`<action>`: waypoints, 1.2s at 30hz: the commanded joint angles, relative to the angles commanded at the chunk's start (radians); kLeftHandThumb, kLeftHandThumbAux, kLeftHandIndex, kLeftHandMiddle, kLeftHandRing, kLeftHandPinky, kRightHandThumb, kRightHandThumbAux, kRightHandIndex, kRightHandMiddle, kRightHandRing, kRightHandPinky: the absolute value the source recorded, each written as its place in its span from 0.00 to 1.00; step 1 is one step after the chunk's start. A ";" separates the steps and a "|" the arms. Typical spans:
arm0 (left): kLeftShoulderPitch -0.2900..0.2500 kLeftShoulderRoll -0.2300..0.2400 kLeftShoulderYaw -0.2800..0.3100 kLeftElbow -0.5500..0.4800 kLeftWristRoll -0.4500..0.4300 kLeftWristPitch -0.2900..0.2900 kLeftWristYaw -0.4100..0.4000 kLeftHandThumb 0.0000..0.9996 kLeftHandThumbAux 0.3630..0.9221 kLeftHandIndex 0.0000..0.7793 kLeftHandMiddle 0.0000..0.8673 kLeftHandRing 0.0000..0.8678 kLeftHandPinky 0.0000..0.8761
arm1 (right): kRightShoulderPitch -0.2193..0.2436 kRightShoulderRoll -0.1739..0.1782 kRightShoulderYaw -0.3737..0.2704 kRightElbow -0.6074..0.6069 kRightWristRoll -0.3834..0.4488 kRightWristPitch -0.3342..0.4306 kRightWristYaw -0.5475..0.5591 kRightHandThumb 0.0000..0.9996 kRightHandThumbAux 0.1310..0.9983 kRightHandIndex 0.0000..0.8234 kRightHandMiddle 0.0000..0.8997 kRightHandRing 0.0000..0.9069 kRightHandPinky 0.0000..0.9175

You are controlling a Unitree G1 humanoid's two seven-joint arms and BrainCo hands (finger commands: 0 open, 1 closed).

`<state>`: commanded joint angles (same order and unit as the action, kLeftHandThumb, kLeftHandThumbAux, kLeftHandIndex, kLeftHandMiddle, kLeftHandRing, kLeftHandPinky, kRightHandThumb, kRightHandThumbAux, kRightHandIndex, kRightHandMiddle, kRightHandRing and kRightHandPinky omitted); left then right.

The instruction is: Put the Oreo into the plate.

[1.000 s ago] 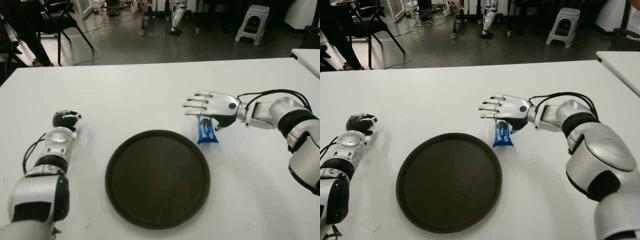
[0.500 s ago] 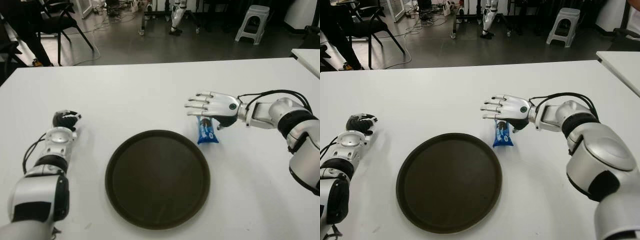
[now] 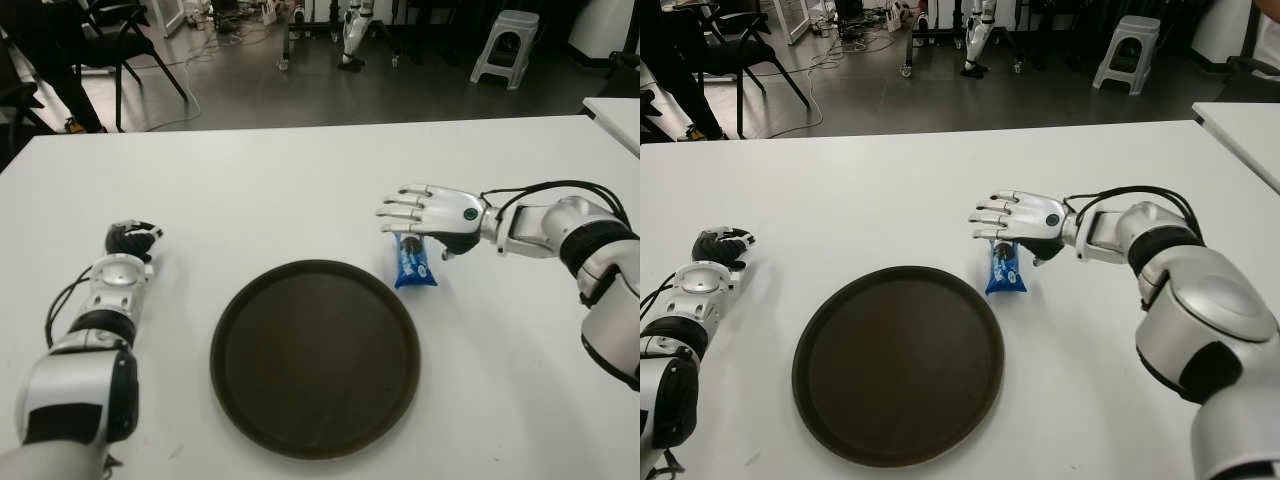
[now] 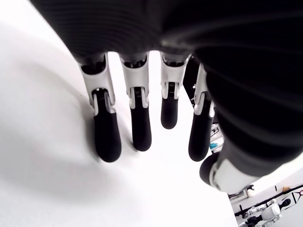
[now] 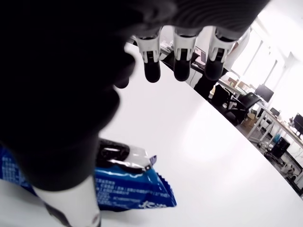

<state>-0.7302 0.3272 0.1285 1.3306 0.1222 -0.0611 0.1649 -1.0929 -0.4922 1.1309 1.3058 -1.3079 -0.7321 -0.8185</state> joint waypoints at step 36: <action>0.000 -0.002 -0.009 -0.003 0.009 0.004 0.014 0.69 0.62 0.54 0.21 0.14 0.06 | 0.001 0.005 0.037 0.001 -0.033 0.019 0.019 0.00 0.84 0.00 0.00 0.00 0.00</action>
<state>-0.7303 0.3256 0.1198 1.3275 0.1307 -0.0567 0.1792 -1.0914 -0.4868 1.1680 1.3069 -1.3408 -0.7133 -0.7995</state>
